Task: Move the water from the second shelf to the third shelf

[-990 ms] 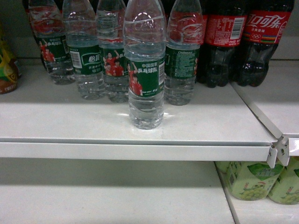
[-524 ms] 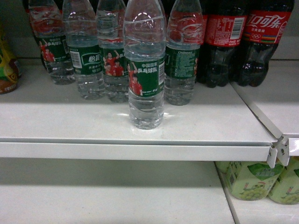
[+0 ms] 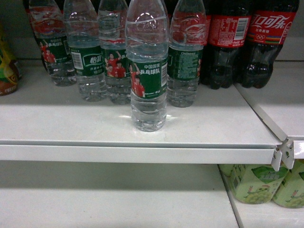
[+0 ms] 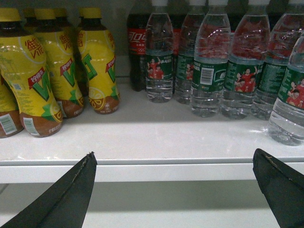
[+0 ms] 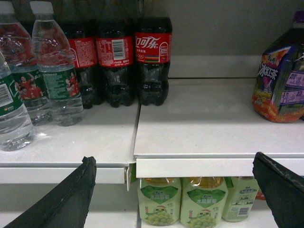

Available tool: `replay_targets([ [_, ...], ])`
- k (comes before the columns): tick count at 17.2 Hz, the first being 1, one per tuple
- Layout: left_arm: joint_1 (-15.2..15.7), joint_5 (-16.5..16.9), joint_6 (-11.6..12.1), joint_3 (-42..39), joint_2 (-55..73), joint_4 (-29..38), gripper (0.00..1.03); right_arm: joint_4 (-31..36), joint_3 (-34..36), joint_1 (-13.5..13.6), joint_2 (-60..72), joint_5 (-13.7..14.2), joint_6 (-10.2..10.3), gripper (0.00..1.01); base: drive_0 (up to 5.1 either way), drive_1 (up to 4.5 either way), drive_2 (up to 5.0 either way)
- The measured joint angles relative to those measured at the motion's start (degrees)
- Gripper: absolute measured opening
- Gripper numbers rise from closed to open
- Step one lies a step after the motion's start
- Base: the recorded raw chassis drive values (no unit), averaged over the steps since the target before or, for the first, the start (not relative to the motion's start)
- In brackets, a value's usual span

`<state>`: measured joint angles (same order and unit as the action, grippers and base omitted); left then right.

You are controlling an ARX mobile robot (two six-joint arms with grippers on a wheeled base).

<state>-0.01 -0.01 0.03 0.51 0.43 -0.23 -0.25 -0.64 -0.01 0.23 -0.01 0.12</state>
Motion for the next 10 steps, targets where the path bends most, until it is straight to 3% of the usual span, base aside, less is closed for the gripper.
replay_targets([
  [4, 0.0, 0.0, 0.0, 0.0, 0.0, 0.0, 0.98, -0.07, 0.0, 0.0, 0.02, -0.02, 0.07, 0.98, 0.0, 0.0, 0.0],
  [5, 0.0, -0.02, 0.0, 0.0, 0.0, 0.0, 0.98, 1.57, -0.07, -1.27, 2.43, -2.67, 3.61, 0.98, 0.0, 0.0, 0.0],
  [6, 0.0, 0.0, 0.0, 0.0, 0.0, 0.04, 0.98, 6.43, -0.68, -3.23, 8.0, -4.33, 7.41, 0.98, 0.0, 0.0, 0.0],
  [7, 0.0, 0.0, 0.0, 0.0, 0.0, 0.0, 0.98, 12.72, -2.05, -5.35, 14.64, -6.16, 9.35, 0.98, 0.0, 0.0, 0.0],
  [10, 0.0, -0.02, 0.0, 0.0, 0.0, 0.0, 0.98, 28.5, -9.97, -5.9, 32.04, -7.63, 9.62, 0.98, 0.0, 0.0, 0.0],
])
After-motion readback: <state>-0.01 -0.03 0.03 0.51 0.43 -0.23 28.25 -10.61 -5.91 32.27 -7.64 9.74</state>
